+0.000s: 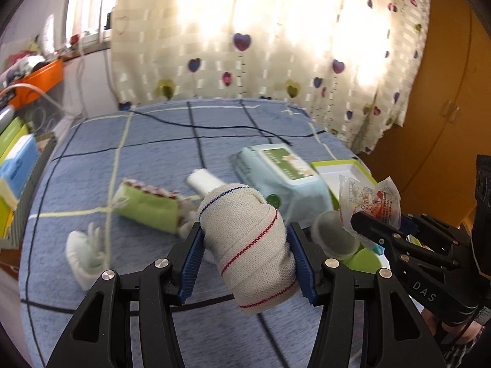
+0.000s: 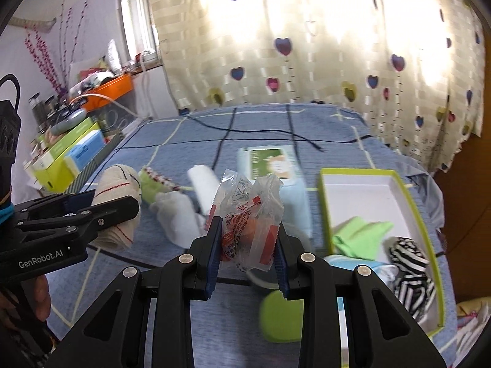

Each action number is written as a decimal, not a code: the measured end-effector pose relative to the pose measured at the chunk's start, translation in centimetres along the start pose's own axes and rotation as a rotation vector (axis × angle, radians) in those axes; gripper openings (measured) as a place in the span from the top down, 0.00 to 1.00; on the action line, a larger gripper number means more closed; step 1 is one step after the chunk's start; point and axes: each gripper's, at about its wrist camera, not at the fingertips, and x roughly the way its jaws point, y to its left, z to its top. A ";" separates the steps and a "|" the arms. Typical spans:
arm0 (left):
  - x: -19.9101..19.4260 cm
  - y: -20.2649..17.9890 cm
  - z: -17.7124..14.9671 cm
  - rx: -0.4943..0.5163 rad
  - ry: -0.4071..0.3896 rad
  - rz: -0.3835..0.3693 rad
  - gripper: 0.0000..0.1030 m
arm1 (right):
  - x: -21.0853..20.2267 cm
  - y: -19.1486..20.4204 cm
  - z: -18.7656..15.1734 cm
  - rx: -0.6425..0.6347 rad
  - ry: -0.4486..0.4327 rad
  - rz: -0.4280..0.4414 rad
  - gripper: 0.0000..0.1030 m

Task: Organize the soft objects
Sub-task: 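Carry the bandage and clear bag over the white box with both tools, then lower the bandage and bag into the box and open both tools, then withdraw both tools from the box toward the remaining items, then grasp the white knit glove with the left tool while the right tool grasps the grey glove, then carry the white glove and grey glove over the white box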

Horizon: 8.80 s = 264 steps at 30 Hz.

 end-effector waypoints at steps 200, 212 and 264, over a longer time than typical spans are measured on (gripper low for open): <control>-1.0 14.7 -5.8 -0.247 0.018 0.298 0.38 | 8.9 9.9 -1.3 -0.217 0.132 0.142 0.52; 1.1 17.2 -6.1 -0.296 0.075 0.279 0.38 | 11.6 10.0 -1.2 -0.189 0.152 0.148 0.52; 3.2 16.9 -5.0 -0.259 0.083 0.300 0.67 | 13.8 9.5 -0.6 -0.160 0.154 0.085 0.61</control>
